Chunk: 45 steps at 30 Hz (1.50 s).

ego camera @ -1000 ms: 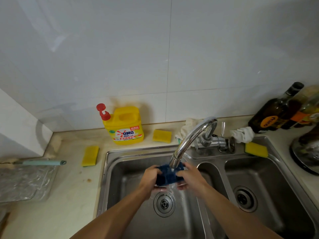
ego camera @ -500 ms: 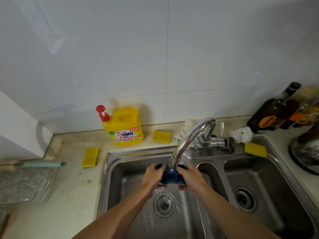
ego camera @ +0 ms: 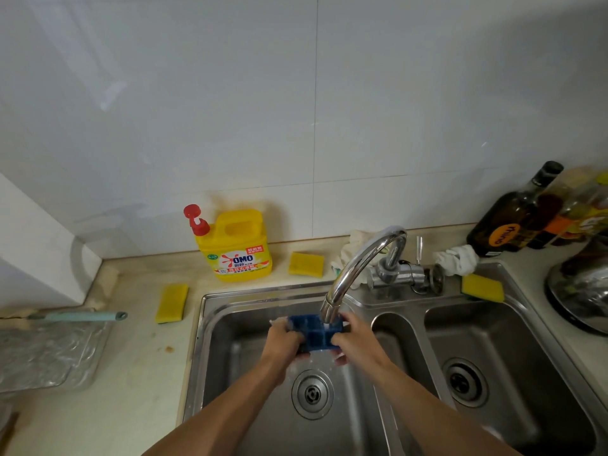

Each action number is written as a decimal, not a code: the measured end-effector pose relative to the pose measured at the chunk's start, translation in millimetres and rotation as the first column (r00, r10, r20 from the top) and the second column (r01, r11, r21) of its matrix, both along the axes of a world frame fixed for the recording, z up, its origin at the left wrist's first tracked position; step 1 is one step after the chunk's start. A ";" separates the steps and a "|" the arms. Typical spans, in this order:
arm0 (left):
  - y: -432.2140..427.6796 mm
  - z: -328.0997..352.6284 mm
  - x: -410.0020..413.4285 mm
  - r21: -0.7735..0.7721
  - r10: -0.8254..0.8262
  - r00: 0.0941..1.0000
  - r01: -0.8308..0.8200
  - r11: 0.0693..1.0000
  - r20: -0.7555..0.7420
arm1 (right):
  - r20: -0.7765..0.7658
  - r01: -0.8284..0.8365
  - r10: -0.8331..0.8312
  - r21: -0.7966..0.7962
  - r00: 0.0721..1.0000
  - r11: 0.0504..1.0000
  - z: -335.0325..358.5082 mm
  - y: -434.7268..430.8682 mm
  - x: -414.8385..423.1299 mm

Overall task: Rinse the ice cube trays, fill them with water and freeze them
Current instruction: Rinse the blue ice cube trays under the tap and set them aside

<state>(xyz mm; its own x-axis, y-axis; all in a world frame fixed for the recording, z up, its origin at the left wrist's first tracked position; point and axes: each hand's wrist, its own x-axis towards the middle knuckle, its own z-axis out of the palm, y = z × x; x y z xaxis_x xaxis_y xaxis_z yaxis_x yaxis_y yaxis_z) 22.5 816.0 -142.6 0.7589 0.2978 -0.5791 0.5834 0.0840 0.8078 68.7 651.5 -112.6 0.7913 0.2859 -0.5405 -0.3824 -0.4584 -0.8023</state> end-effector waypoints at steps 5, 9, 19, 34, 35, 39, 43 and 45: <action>-9.2 11.2 0.1 -0.114 -0.029 0.997 0.038 0.993 0.077 | -0.170 0.201 -0.179 0.124 0.969 0.972 -6.1 -11.0 0.9; -8.1 14.5 -2.3 -0.276 0.178 0.982 -0.187 0.943 -0.057 | -0.246 0.250 -0.205 0.171 0.947 0.953 -3.2 -5.8 -0.9; -8.7 12.7 -8.7 -0.333 0.194 0.973 -0.224 0.916 -0.122 | -0.208 0.233 -0.218 0.050 0.953 0.971 6.1 -11.5 -6.4; -16.3 12.3 -9.8 -0.335 0.037 0.996 -0.061 0.940 -0.075 | -0.144 0.313 -0.306 0.028 0.941 0.949 5.7 -25.0 -2.8; -17.0 13.9 -10.1 -0.358 0.020 0.997 -0.044 0.933 -0.069 | -0.213 0.362 -0.347 0.037 0.914 0.931 1.3 -28.8 -1.6; -21.1 21.2 -6.0 -0.337 0.032 0.999 -0.039 0.941 -0.028 | -0.356 0.461 -0.401 0.100 0.844 0.882 -11.6 -31.4 -0.6; -21.7 23.6 -4.3 -0.294 0.016 1.000 -0.021 0.956 -0.019 | -0.429 0.535 -0.425 0.175 0.797 0.827 -10.2 -31.2 -2.0; -19.8 22.2 -4.4 -0.278 0.022 1.000 -0.024 0.960 -0.012 | -0.403 0.509 -0.407 0.184 0.820 0.841 -6.9 -30.1 -3.0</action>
<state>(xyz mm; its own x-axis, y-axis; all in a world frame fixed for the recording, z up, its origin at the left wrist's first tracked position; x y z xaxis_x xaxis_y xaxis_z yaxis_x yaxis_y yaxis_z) 18.1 796.2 -120.4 0.7481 0.1416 -0.6483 0.5860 0.3177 0.7455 65.7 621.5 -119.6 0.6512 0.1107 -0.7508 -0.7583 0.0558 -0.6495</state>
